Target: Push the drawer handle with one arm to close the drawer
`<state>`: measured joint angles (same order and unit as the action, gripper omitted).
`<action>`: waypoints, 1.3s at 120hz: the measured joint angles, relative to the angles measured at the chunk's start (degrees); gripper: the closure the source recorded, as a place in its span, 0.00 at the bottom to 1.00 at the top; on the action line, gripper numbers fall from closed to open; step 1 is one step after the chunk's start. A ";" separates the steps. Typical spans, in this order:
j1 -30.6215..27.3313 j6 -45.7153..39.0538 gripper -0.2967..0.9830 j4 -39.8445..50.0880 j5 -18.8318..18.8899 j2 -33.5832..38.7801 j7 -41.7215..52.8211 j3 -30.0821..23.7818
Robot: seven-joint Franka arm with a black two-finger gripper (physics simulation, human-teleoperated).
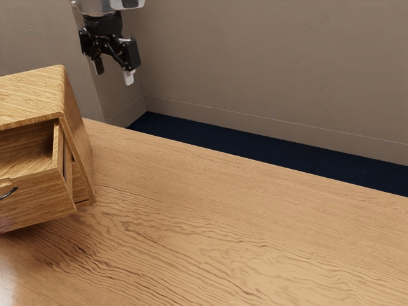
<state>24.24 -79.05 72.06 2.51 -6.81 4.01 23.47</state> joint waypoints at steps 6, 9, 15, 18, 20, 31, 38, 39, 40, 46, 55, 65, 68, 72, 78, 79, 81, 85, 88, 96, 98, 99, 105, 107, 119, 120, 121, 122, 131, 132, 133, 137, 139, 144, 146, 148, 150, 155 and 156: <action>-0.02 0.05 0.23 0.12 -0.02 0.06 0.09 -0.04; -0.02 0.07 0.23 0.15 -0.03 0.07 0.13 -0.06; -0.02 0.12 0.23 0.21 -0.04 0.11 0.21 -0.10; 0.02 0.17 0.23 0.57 -0.06 0.38 0.25 -0.19; -0.04 0.18 0.23 0.77 -0.14 0.59 0.27 -0.37; 0.34 -0.11 0.23 3.77 -0.47 2.94 0.32 -2.16; 2.20 -0.37 0.23 11.46 -1.17 9.01 -0.53 -2.88; 2.44 -0.40 0.23 12.69 -1.26 9.95 -0.82 -3.00; 2.59 -0.44 0.23 13.88 -1.35 10.86 -1.13 -3.18; 2.34 -0.60 0.23 21.10 -2.01 16.33 -3.61 -3.96; 0.97 -1.30 0.26 30.91 -2.91 23.65 -8.01 -4.81; 0.62 -4.68 0.42 44.01 -3.45 32.65 -12.58 -4.94; 0.52 -5.63 0.47 47.41 -3.47 35.73 -14.25 -5.01; 0.45 -6.70 0.54 50.77 -3.32 39.02 -16.58 -5.20; 0.40 -8.08 0.61 54.99 -2.12 43.04 -20.34 -5.37; 0.40 -8.30 0.63 55.66 -1.80 43.66 -20.99 -5.44; 0.39 -8.71 0.65 57.09 -1.19 45.01 -22.37 -5.61; 0.30 -9.39 0.68 59.60 -0.05 47.47 -25.14 -5.78; 0.23 -9.79 0.70 61.35 0.91 49.30 -27.18 -5.84; -0.27 -10.58 0.75 65.84 2.85 53.70 -32.55 -5.91; -0.61 -10.70 0.76 66.87 3.18 54.72 -33.92 -5.92; -0.75 -10.72 0.76 67.32 3.33 55.20 -34.61 -5.93; -1.29 -10.30 0.78 68.94 4.07 57.62 -38.82 -5.88; -1.51 -9.99 0.79 69.21 4.27 58.32 -40.17 -5.79; -2.41 -8.26 0.81 70.69 6.23 60.98 -47.52 -5.65; -2.46 -8.14 0.82 70.86 6.37 61.23 -48.08 -5.63; -2.60 -8.02 0.82 71.03 6.53 61.50 -48.65 -5.62; -2.71 -7.90 0.82 71.19 6.69 61.74 -49.20 -5.61; -5.03 -6.36 0.83 72.27 7.75 63.79 -54.00 -5.51; -5.29 -6.16 0.83 72.36 7.84 64.01 -54.50 -5.50; -5.52 -5.95 0.83 72.44 7.92 64.28 -54.99 -5.49; -6.23 -5.20 0.83 72.83 8.20 65.22 -56.89 -5.47; -6.57 -4.87 0.83 73.08 8.31 65.60 -57.80 -5.46; -7.09 -4.18 0.84 73.45 8.67 66.18 -59.98 -5.44; -7.21 -3.96 0.84 73.53 9.04 66.28 -60.80 -5.14; -7.30 -3.78 0.84 73.60 9.43 66.36 -61.61 -4.87; -7.34 -3.61 0.84 73.64 9.83 66.42 -62.39 -4.56; -7.36 -3.25 0.84 73.68 11.11 66.51 -64.21 -3.51; -7.33 -3.18 0.84 73.68 11.39 66.52 -64.56 -3.30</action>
<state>16.90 -82.23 145.74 13.90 59.71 -60.55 20.17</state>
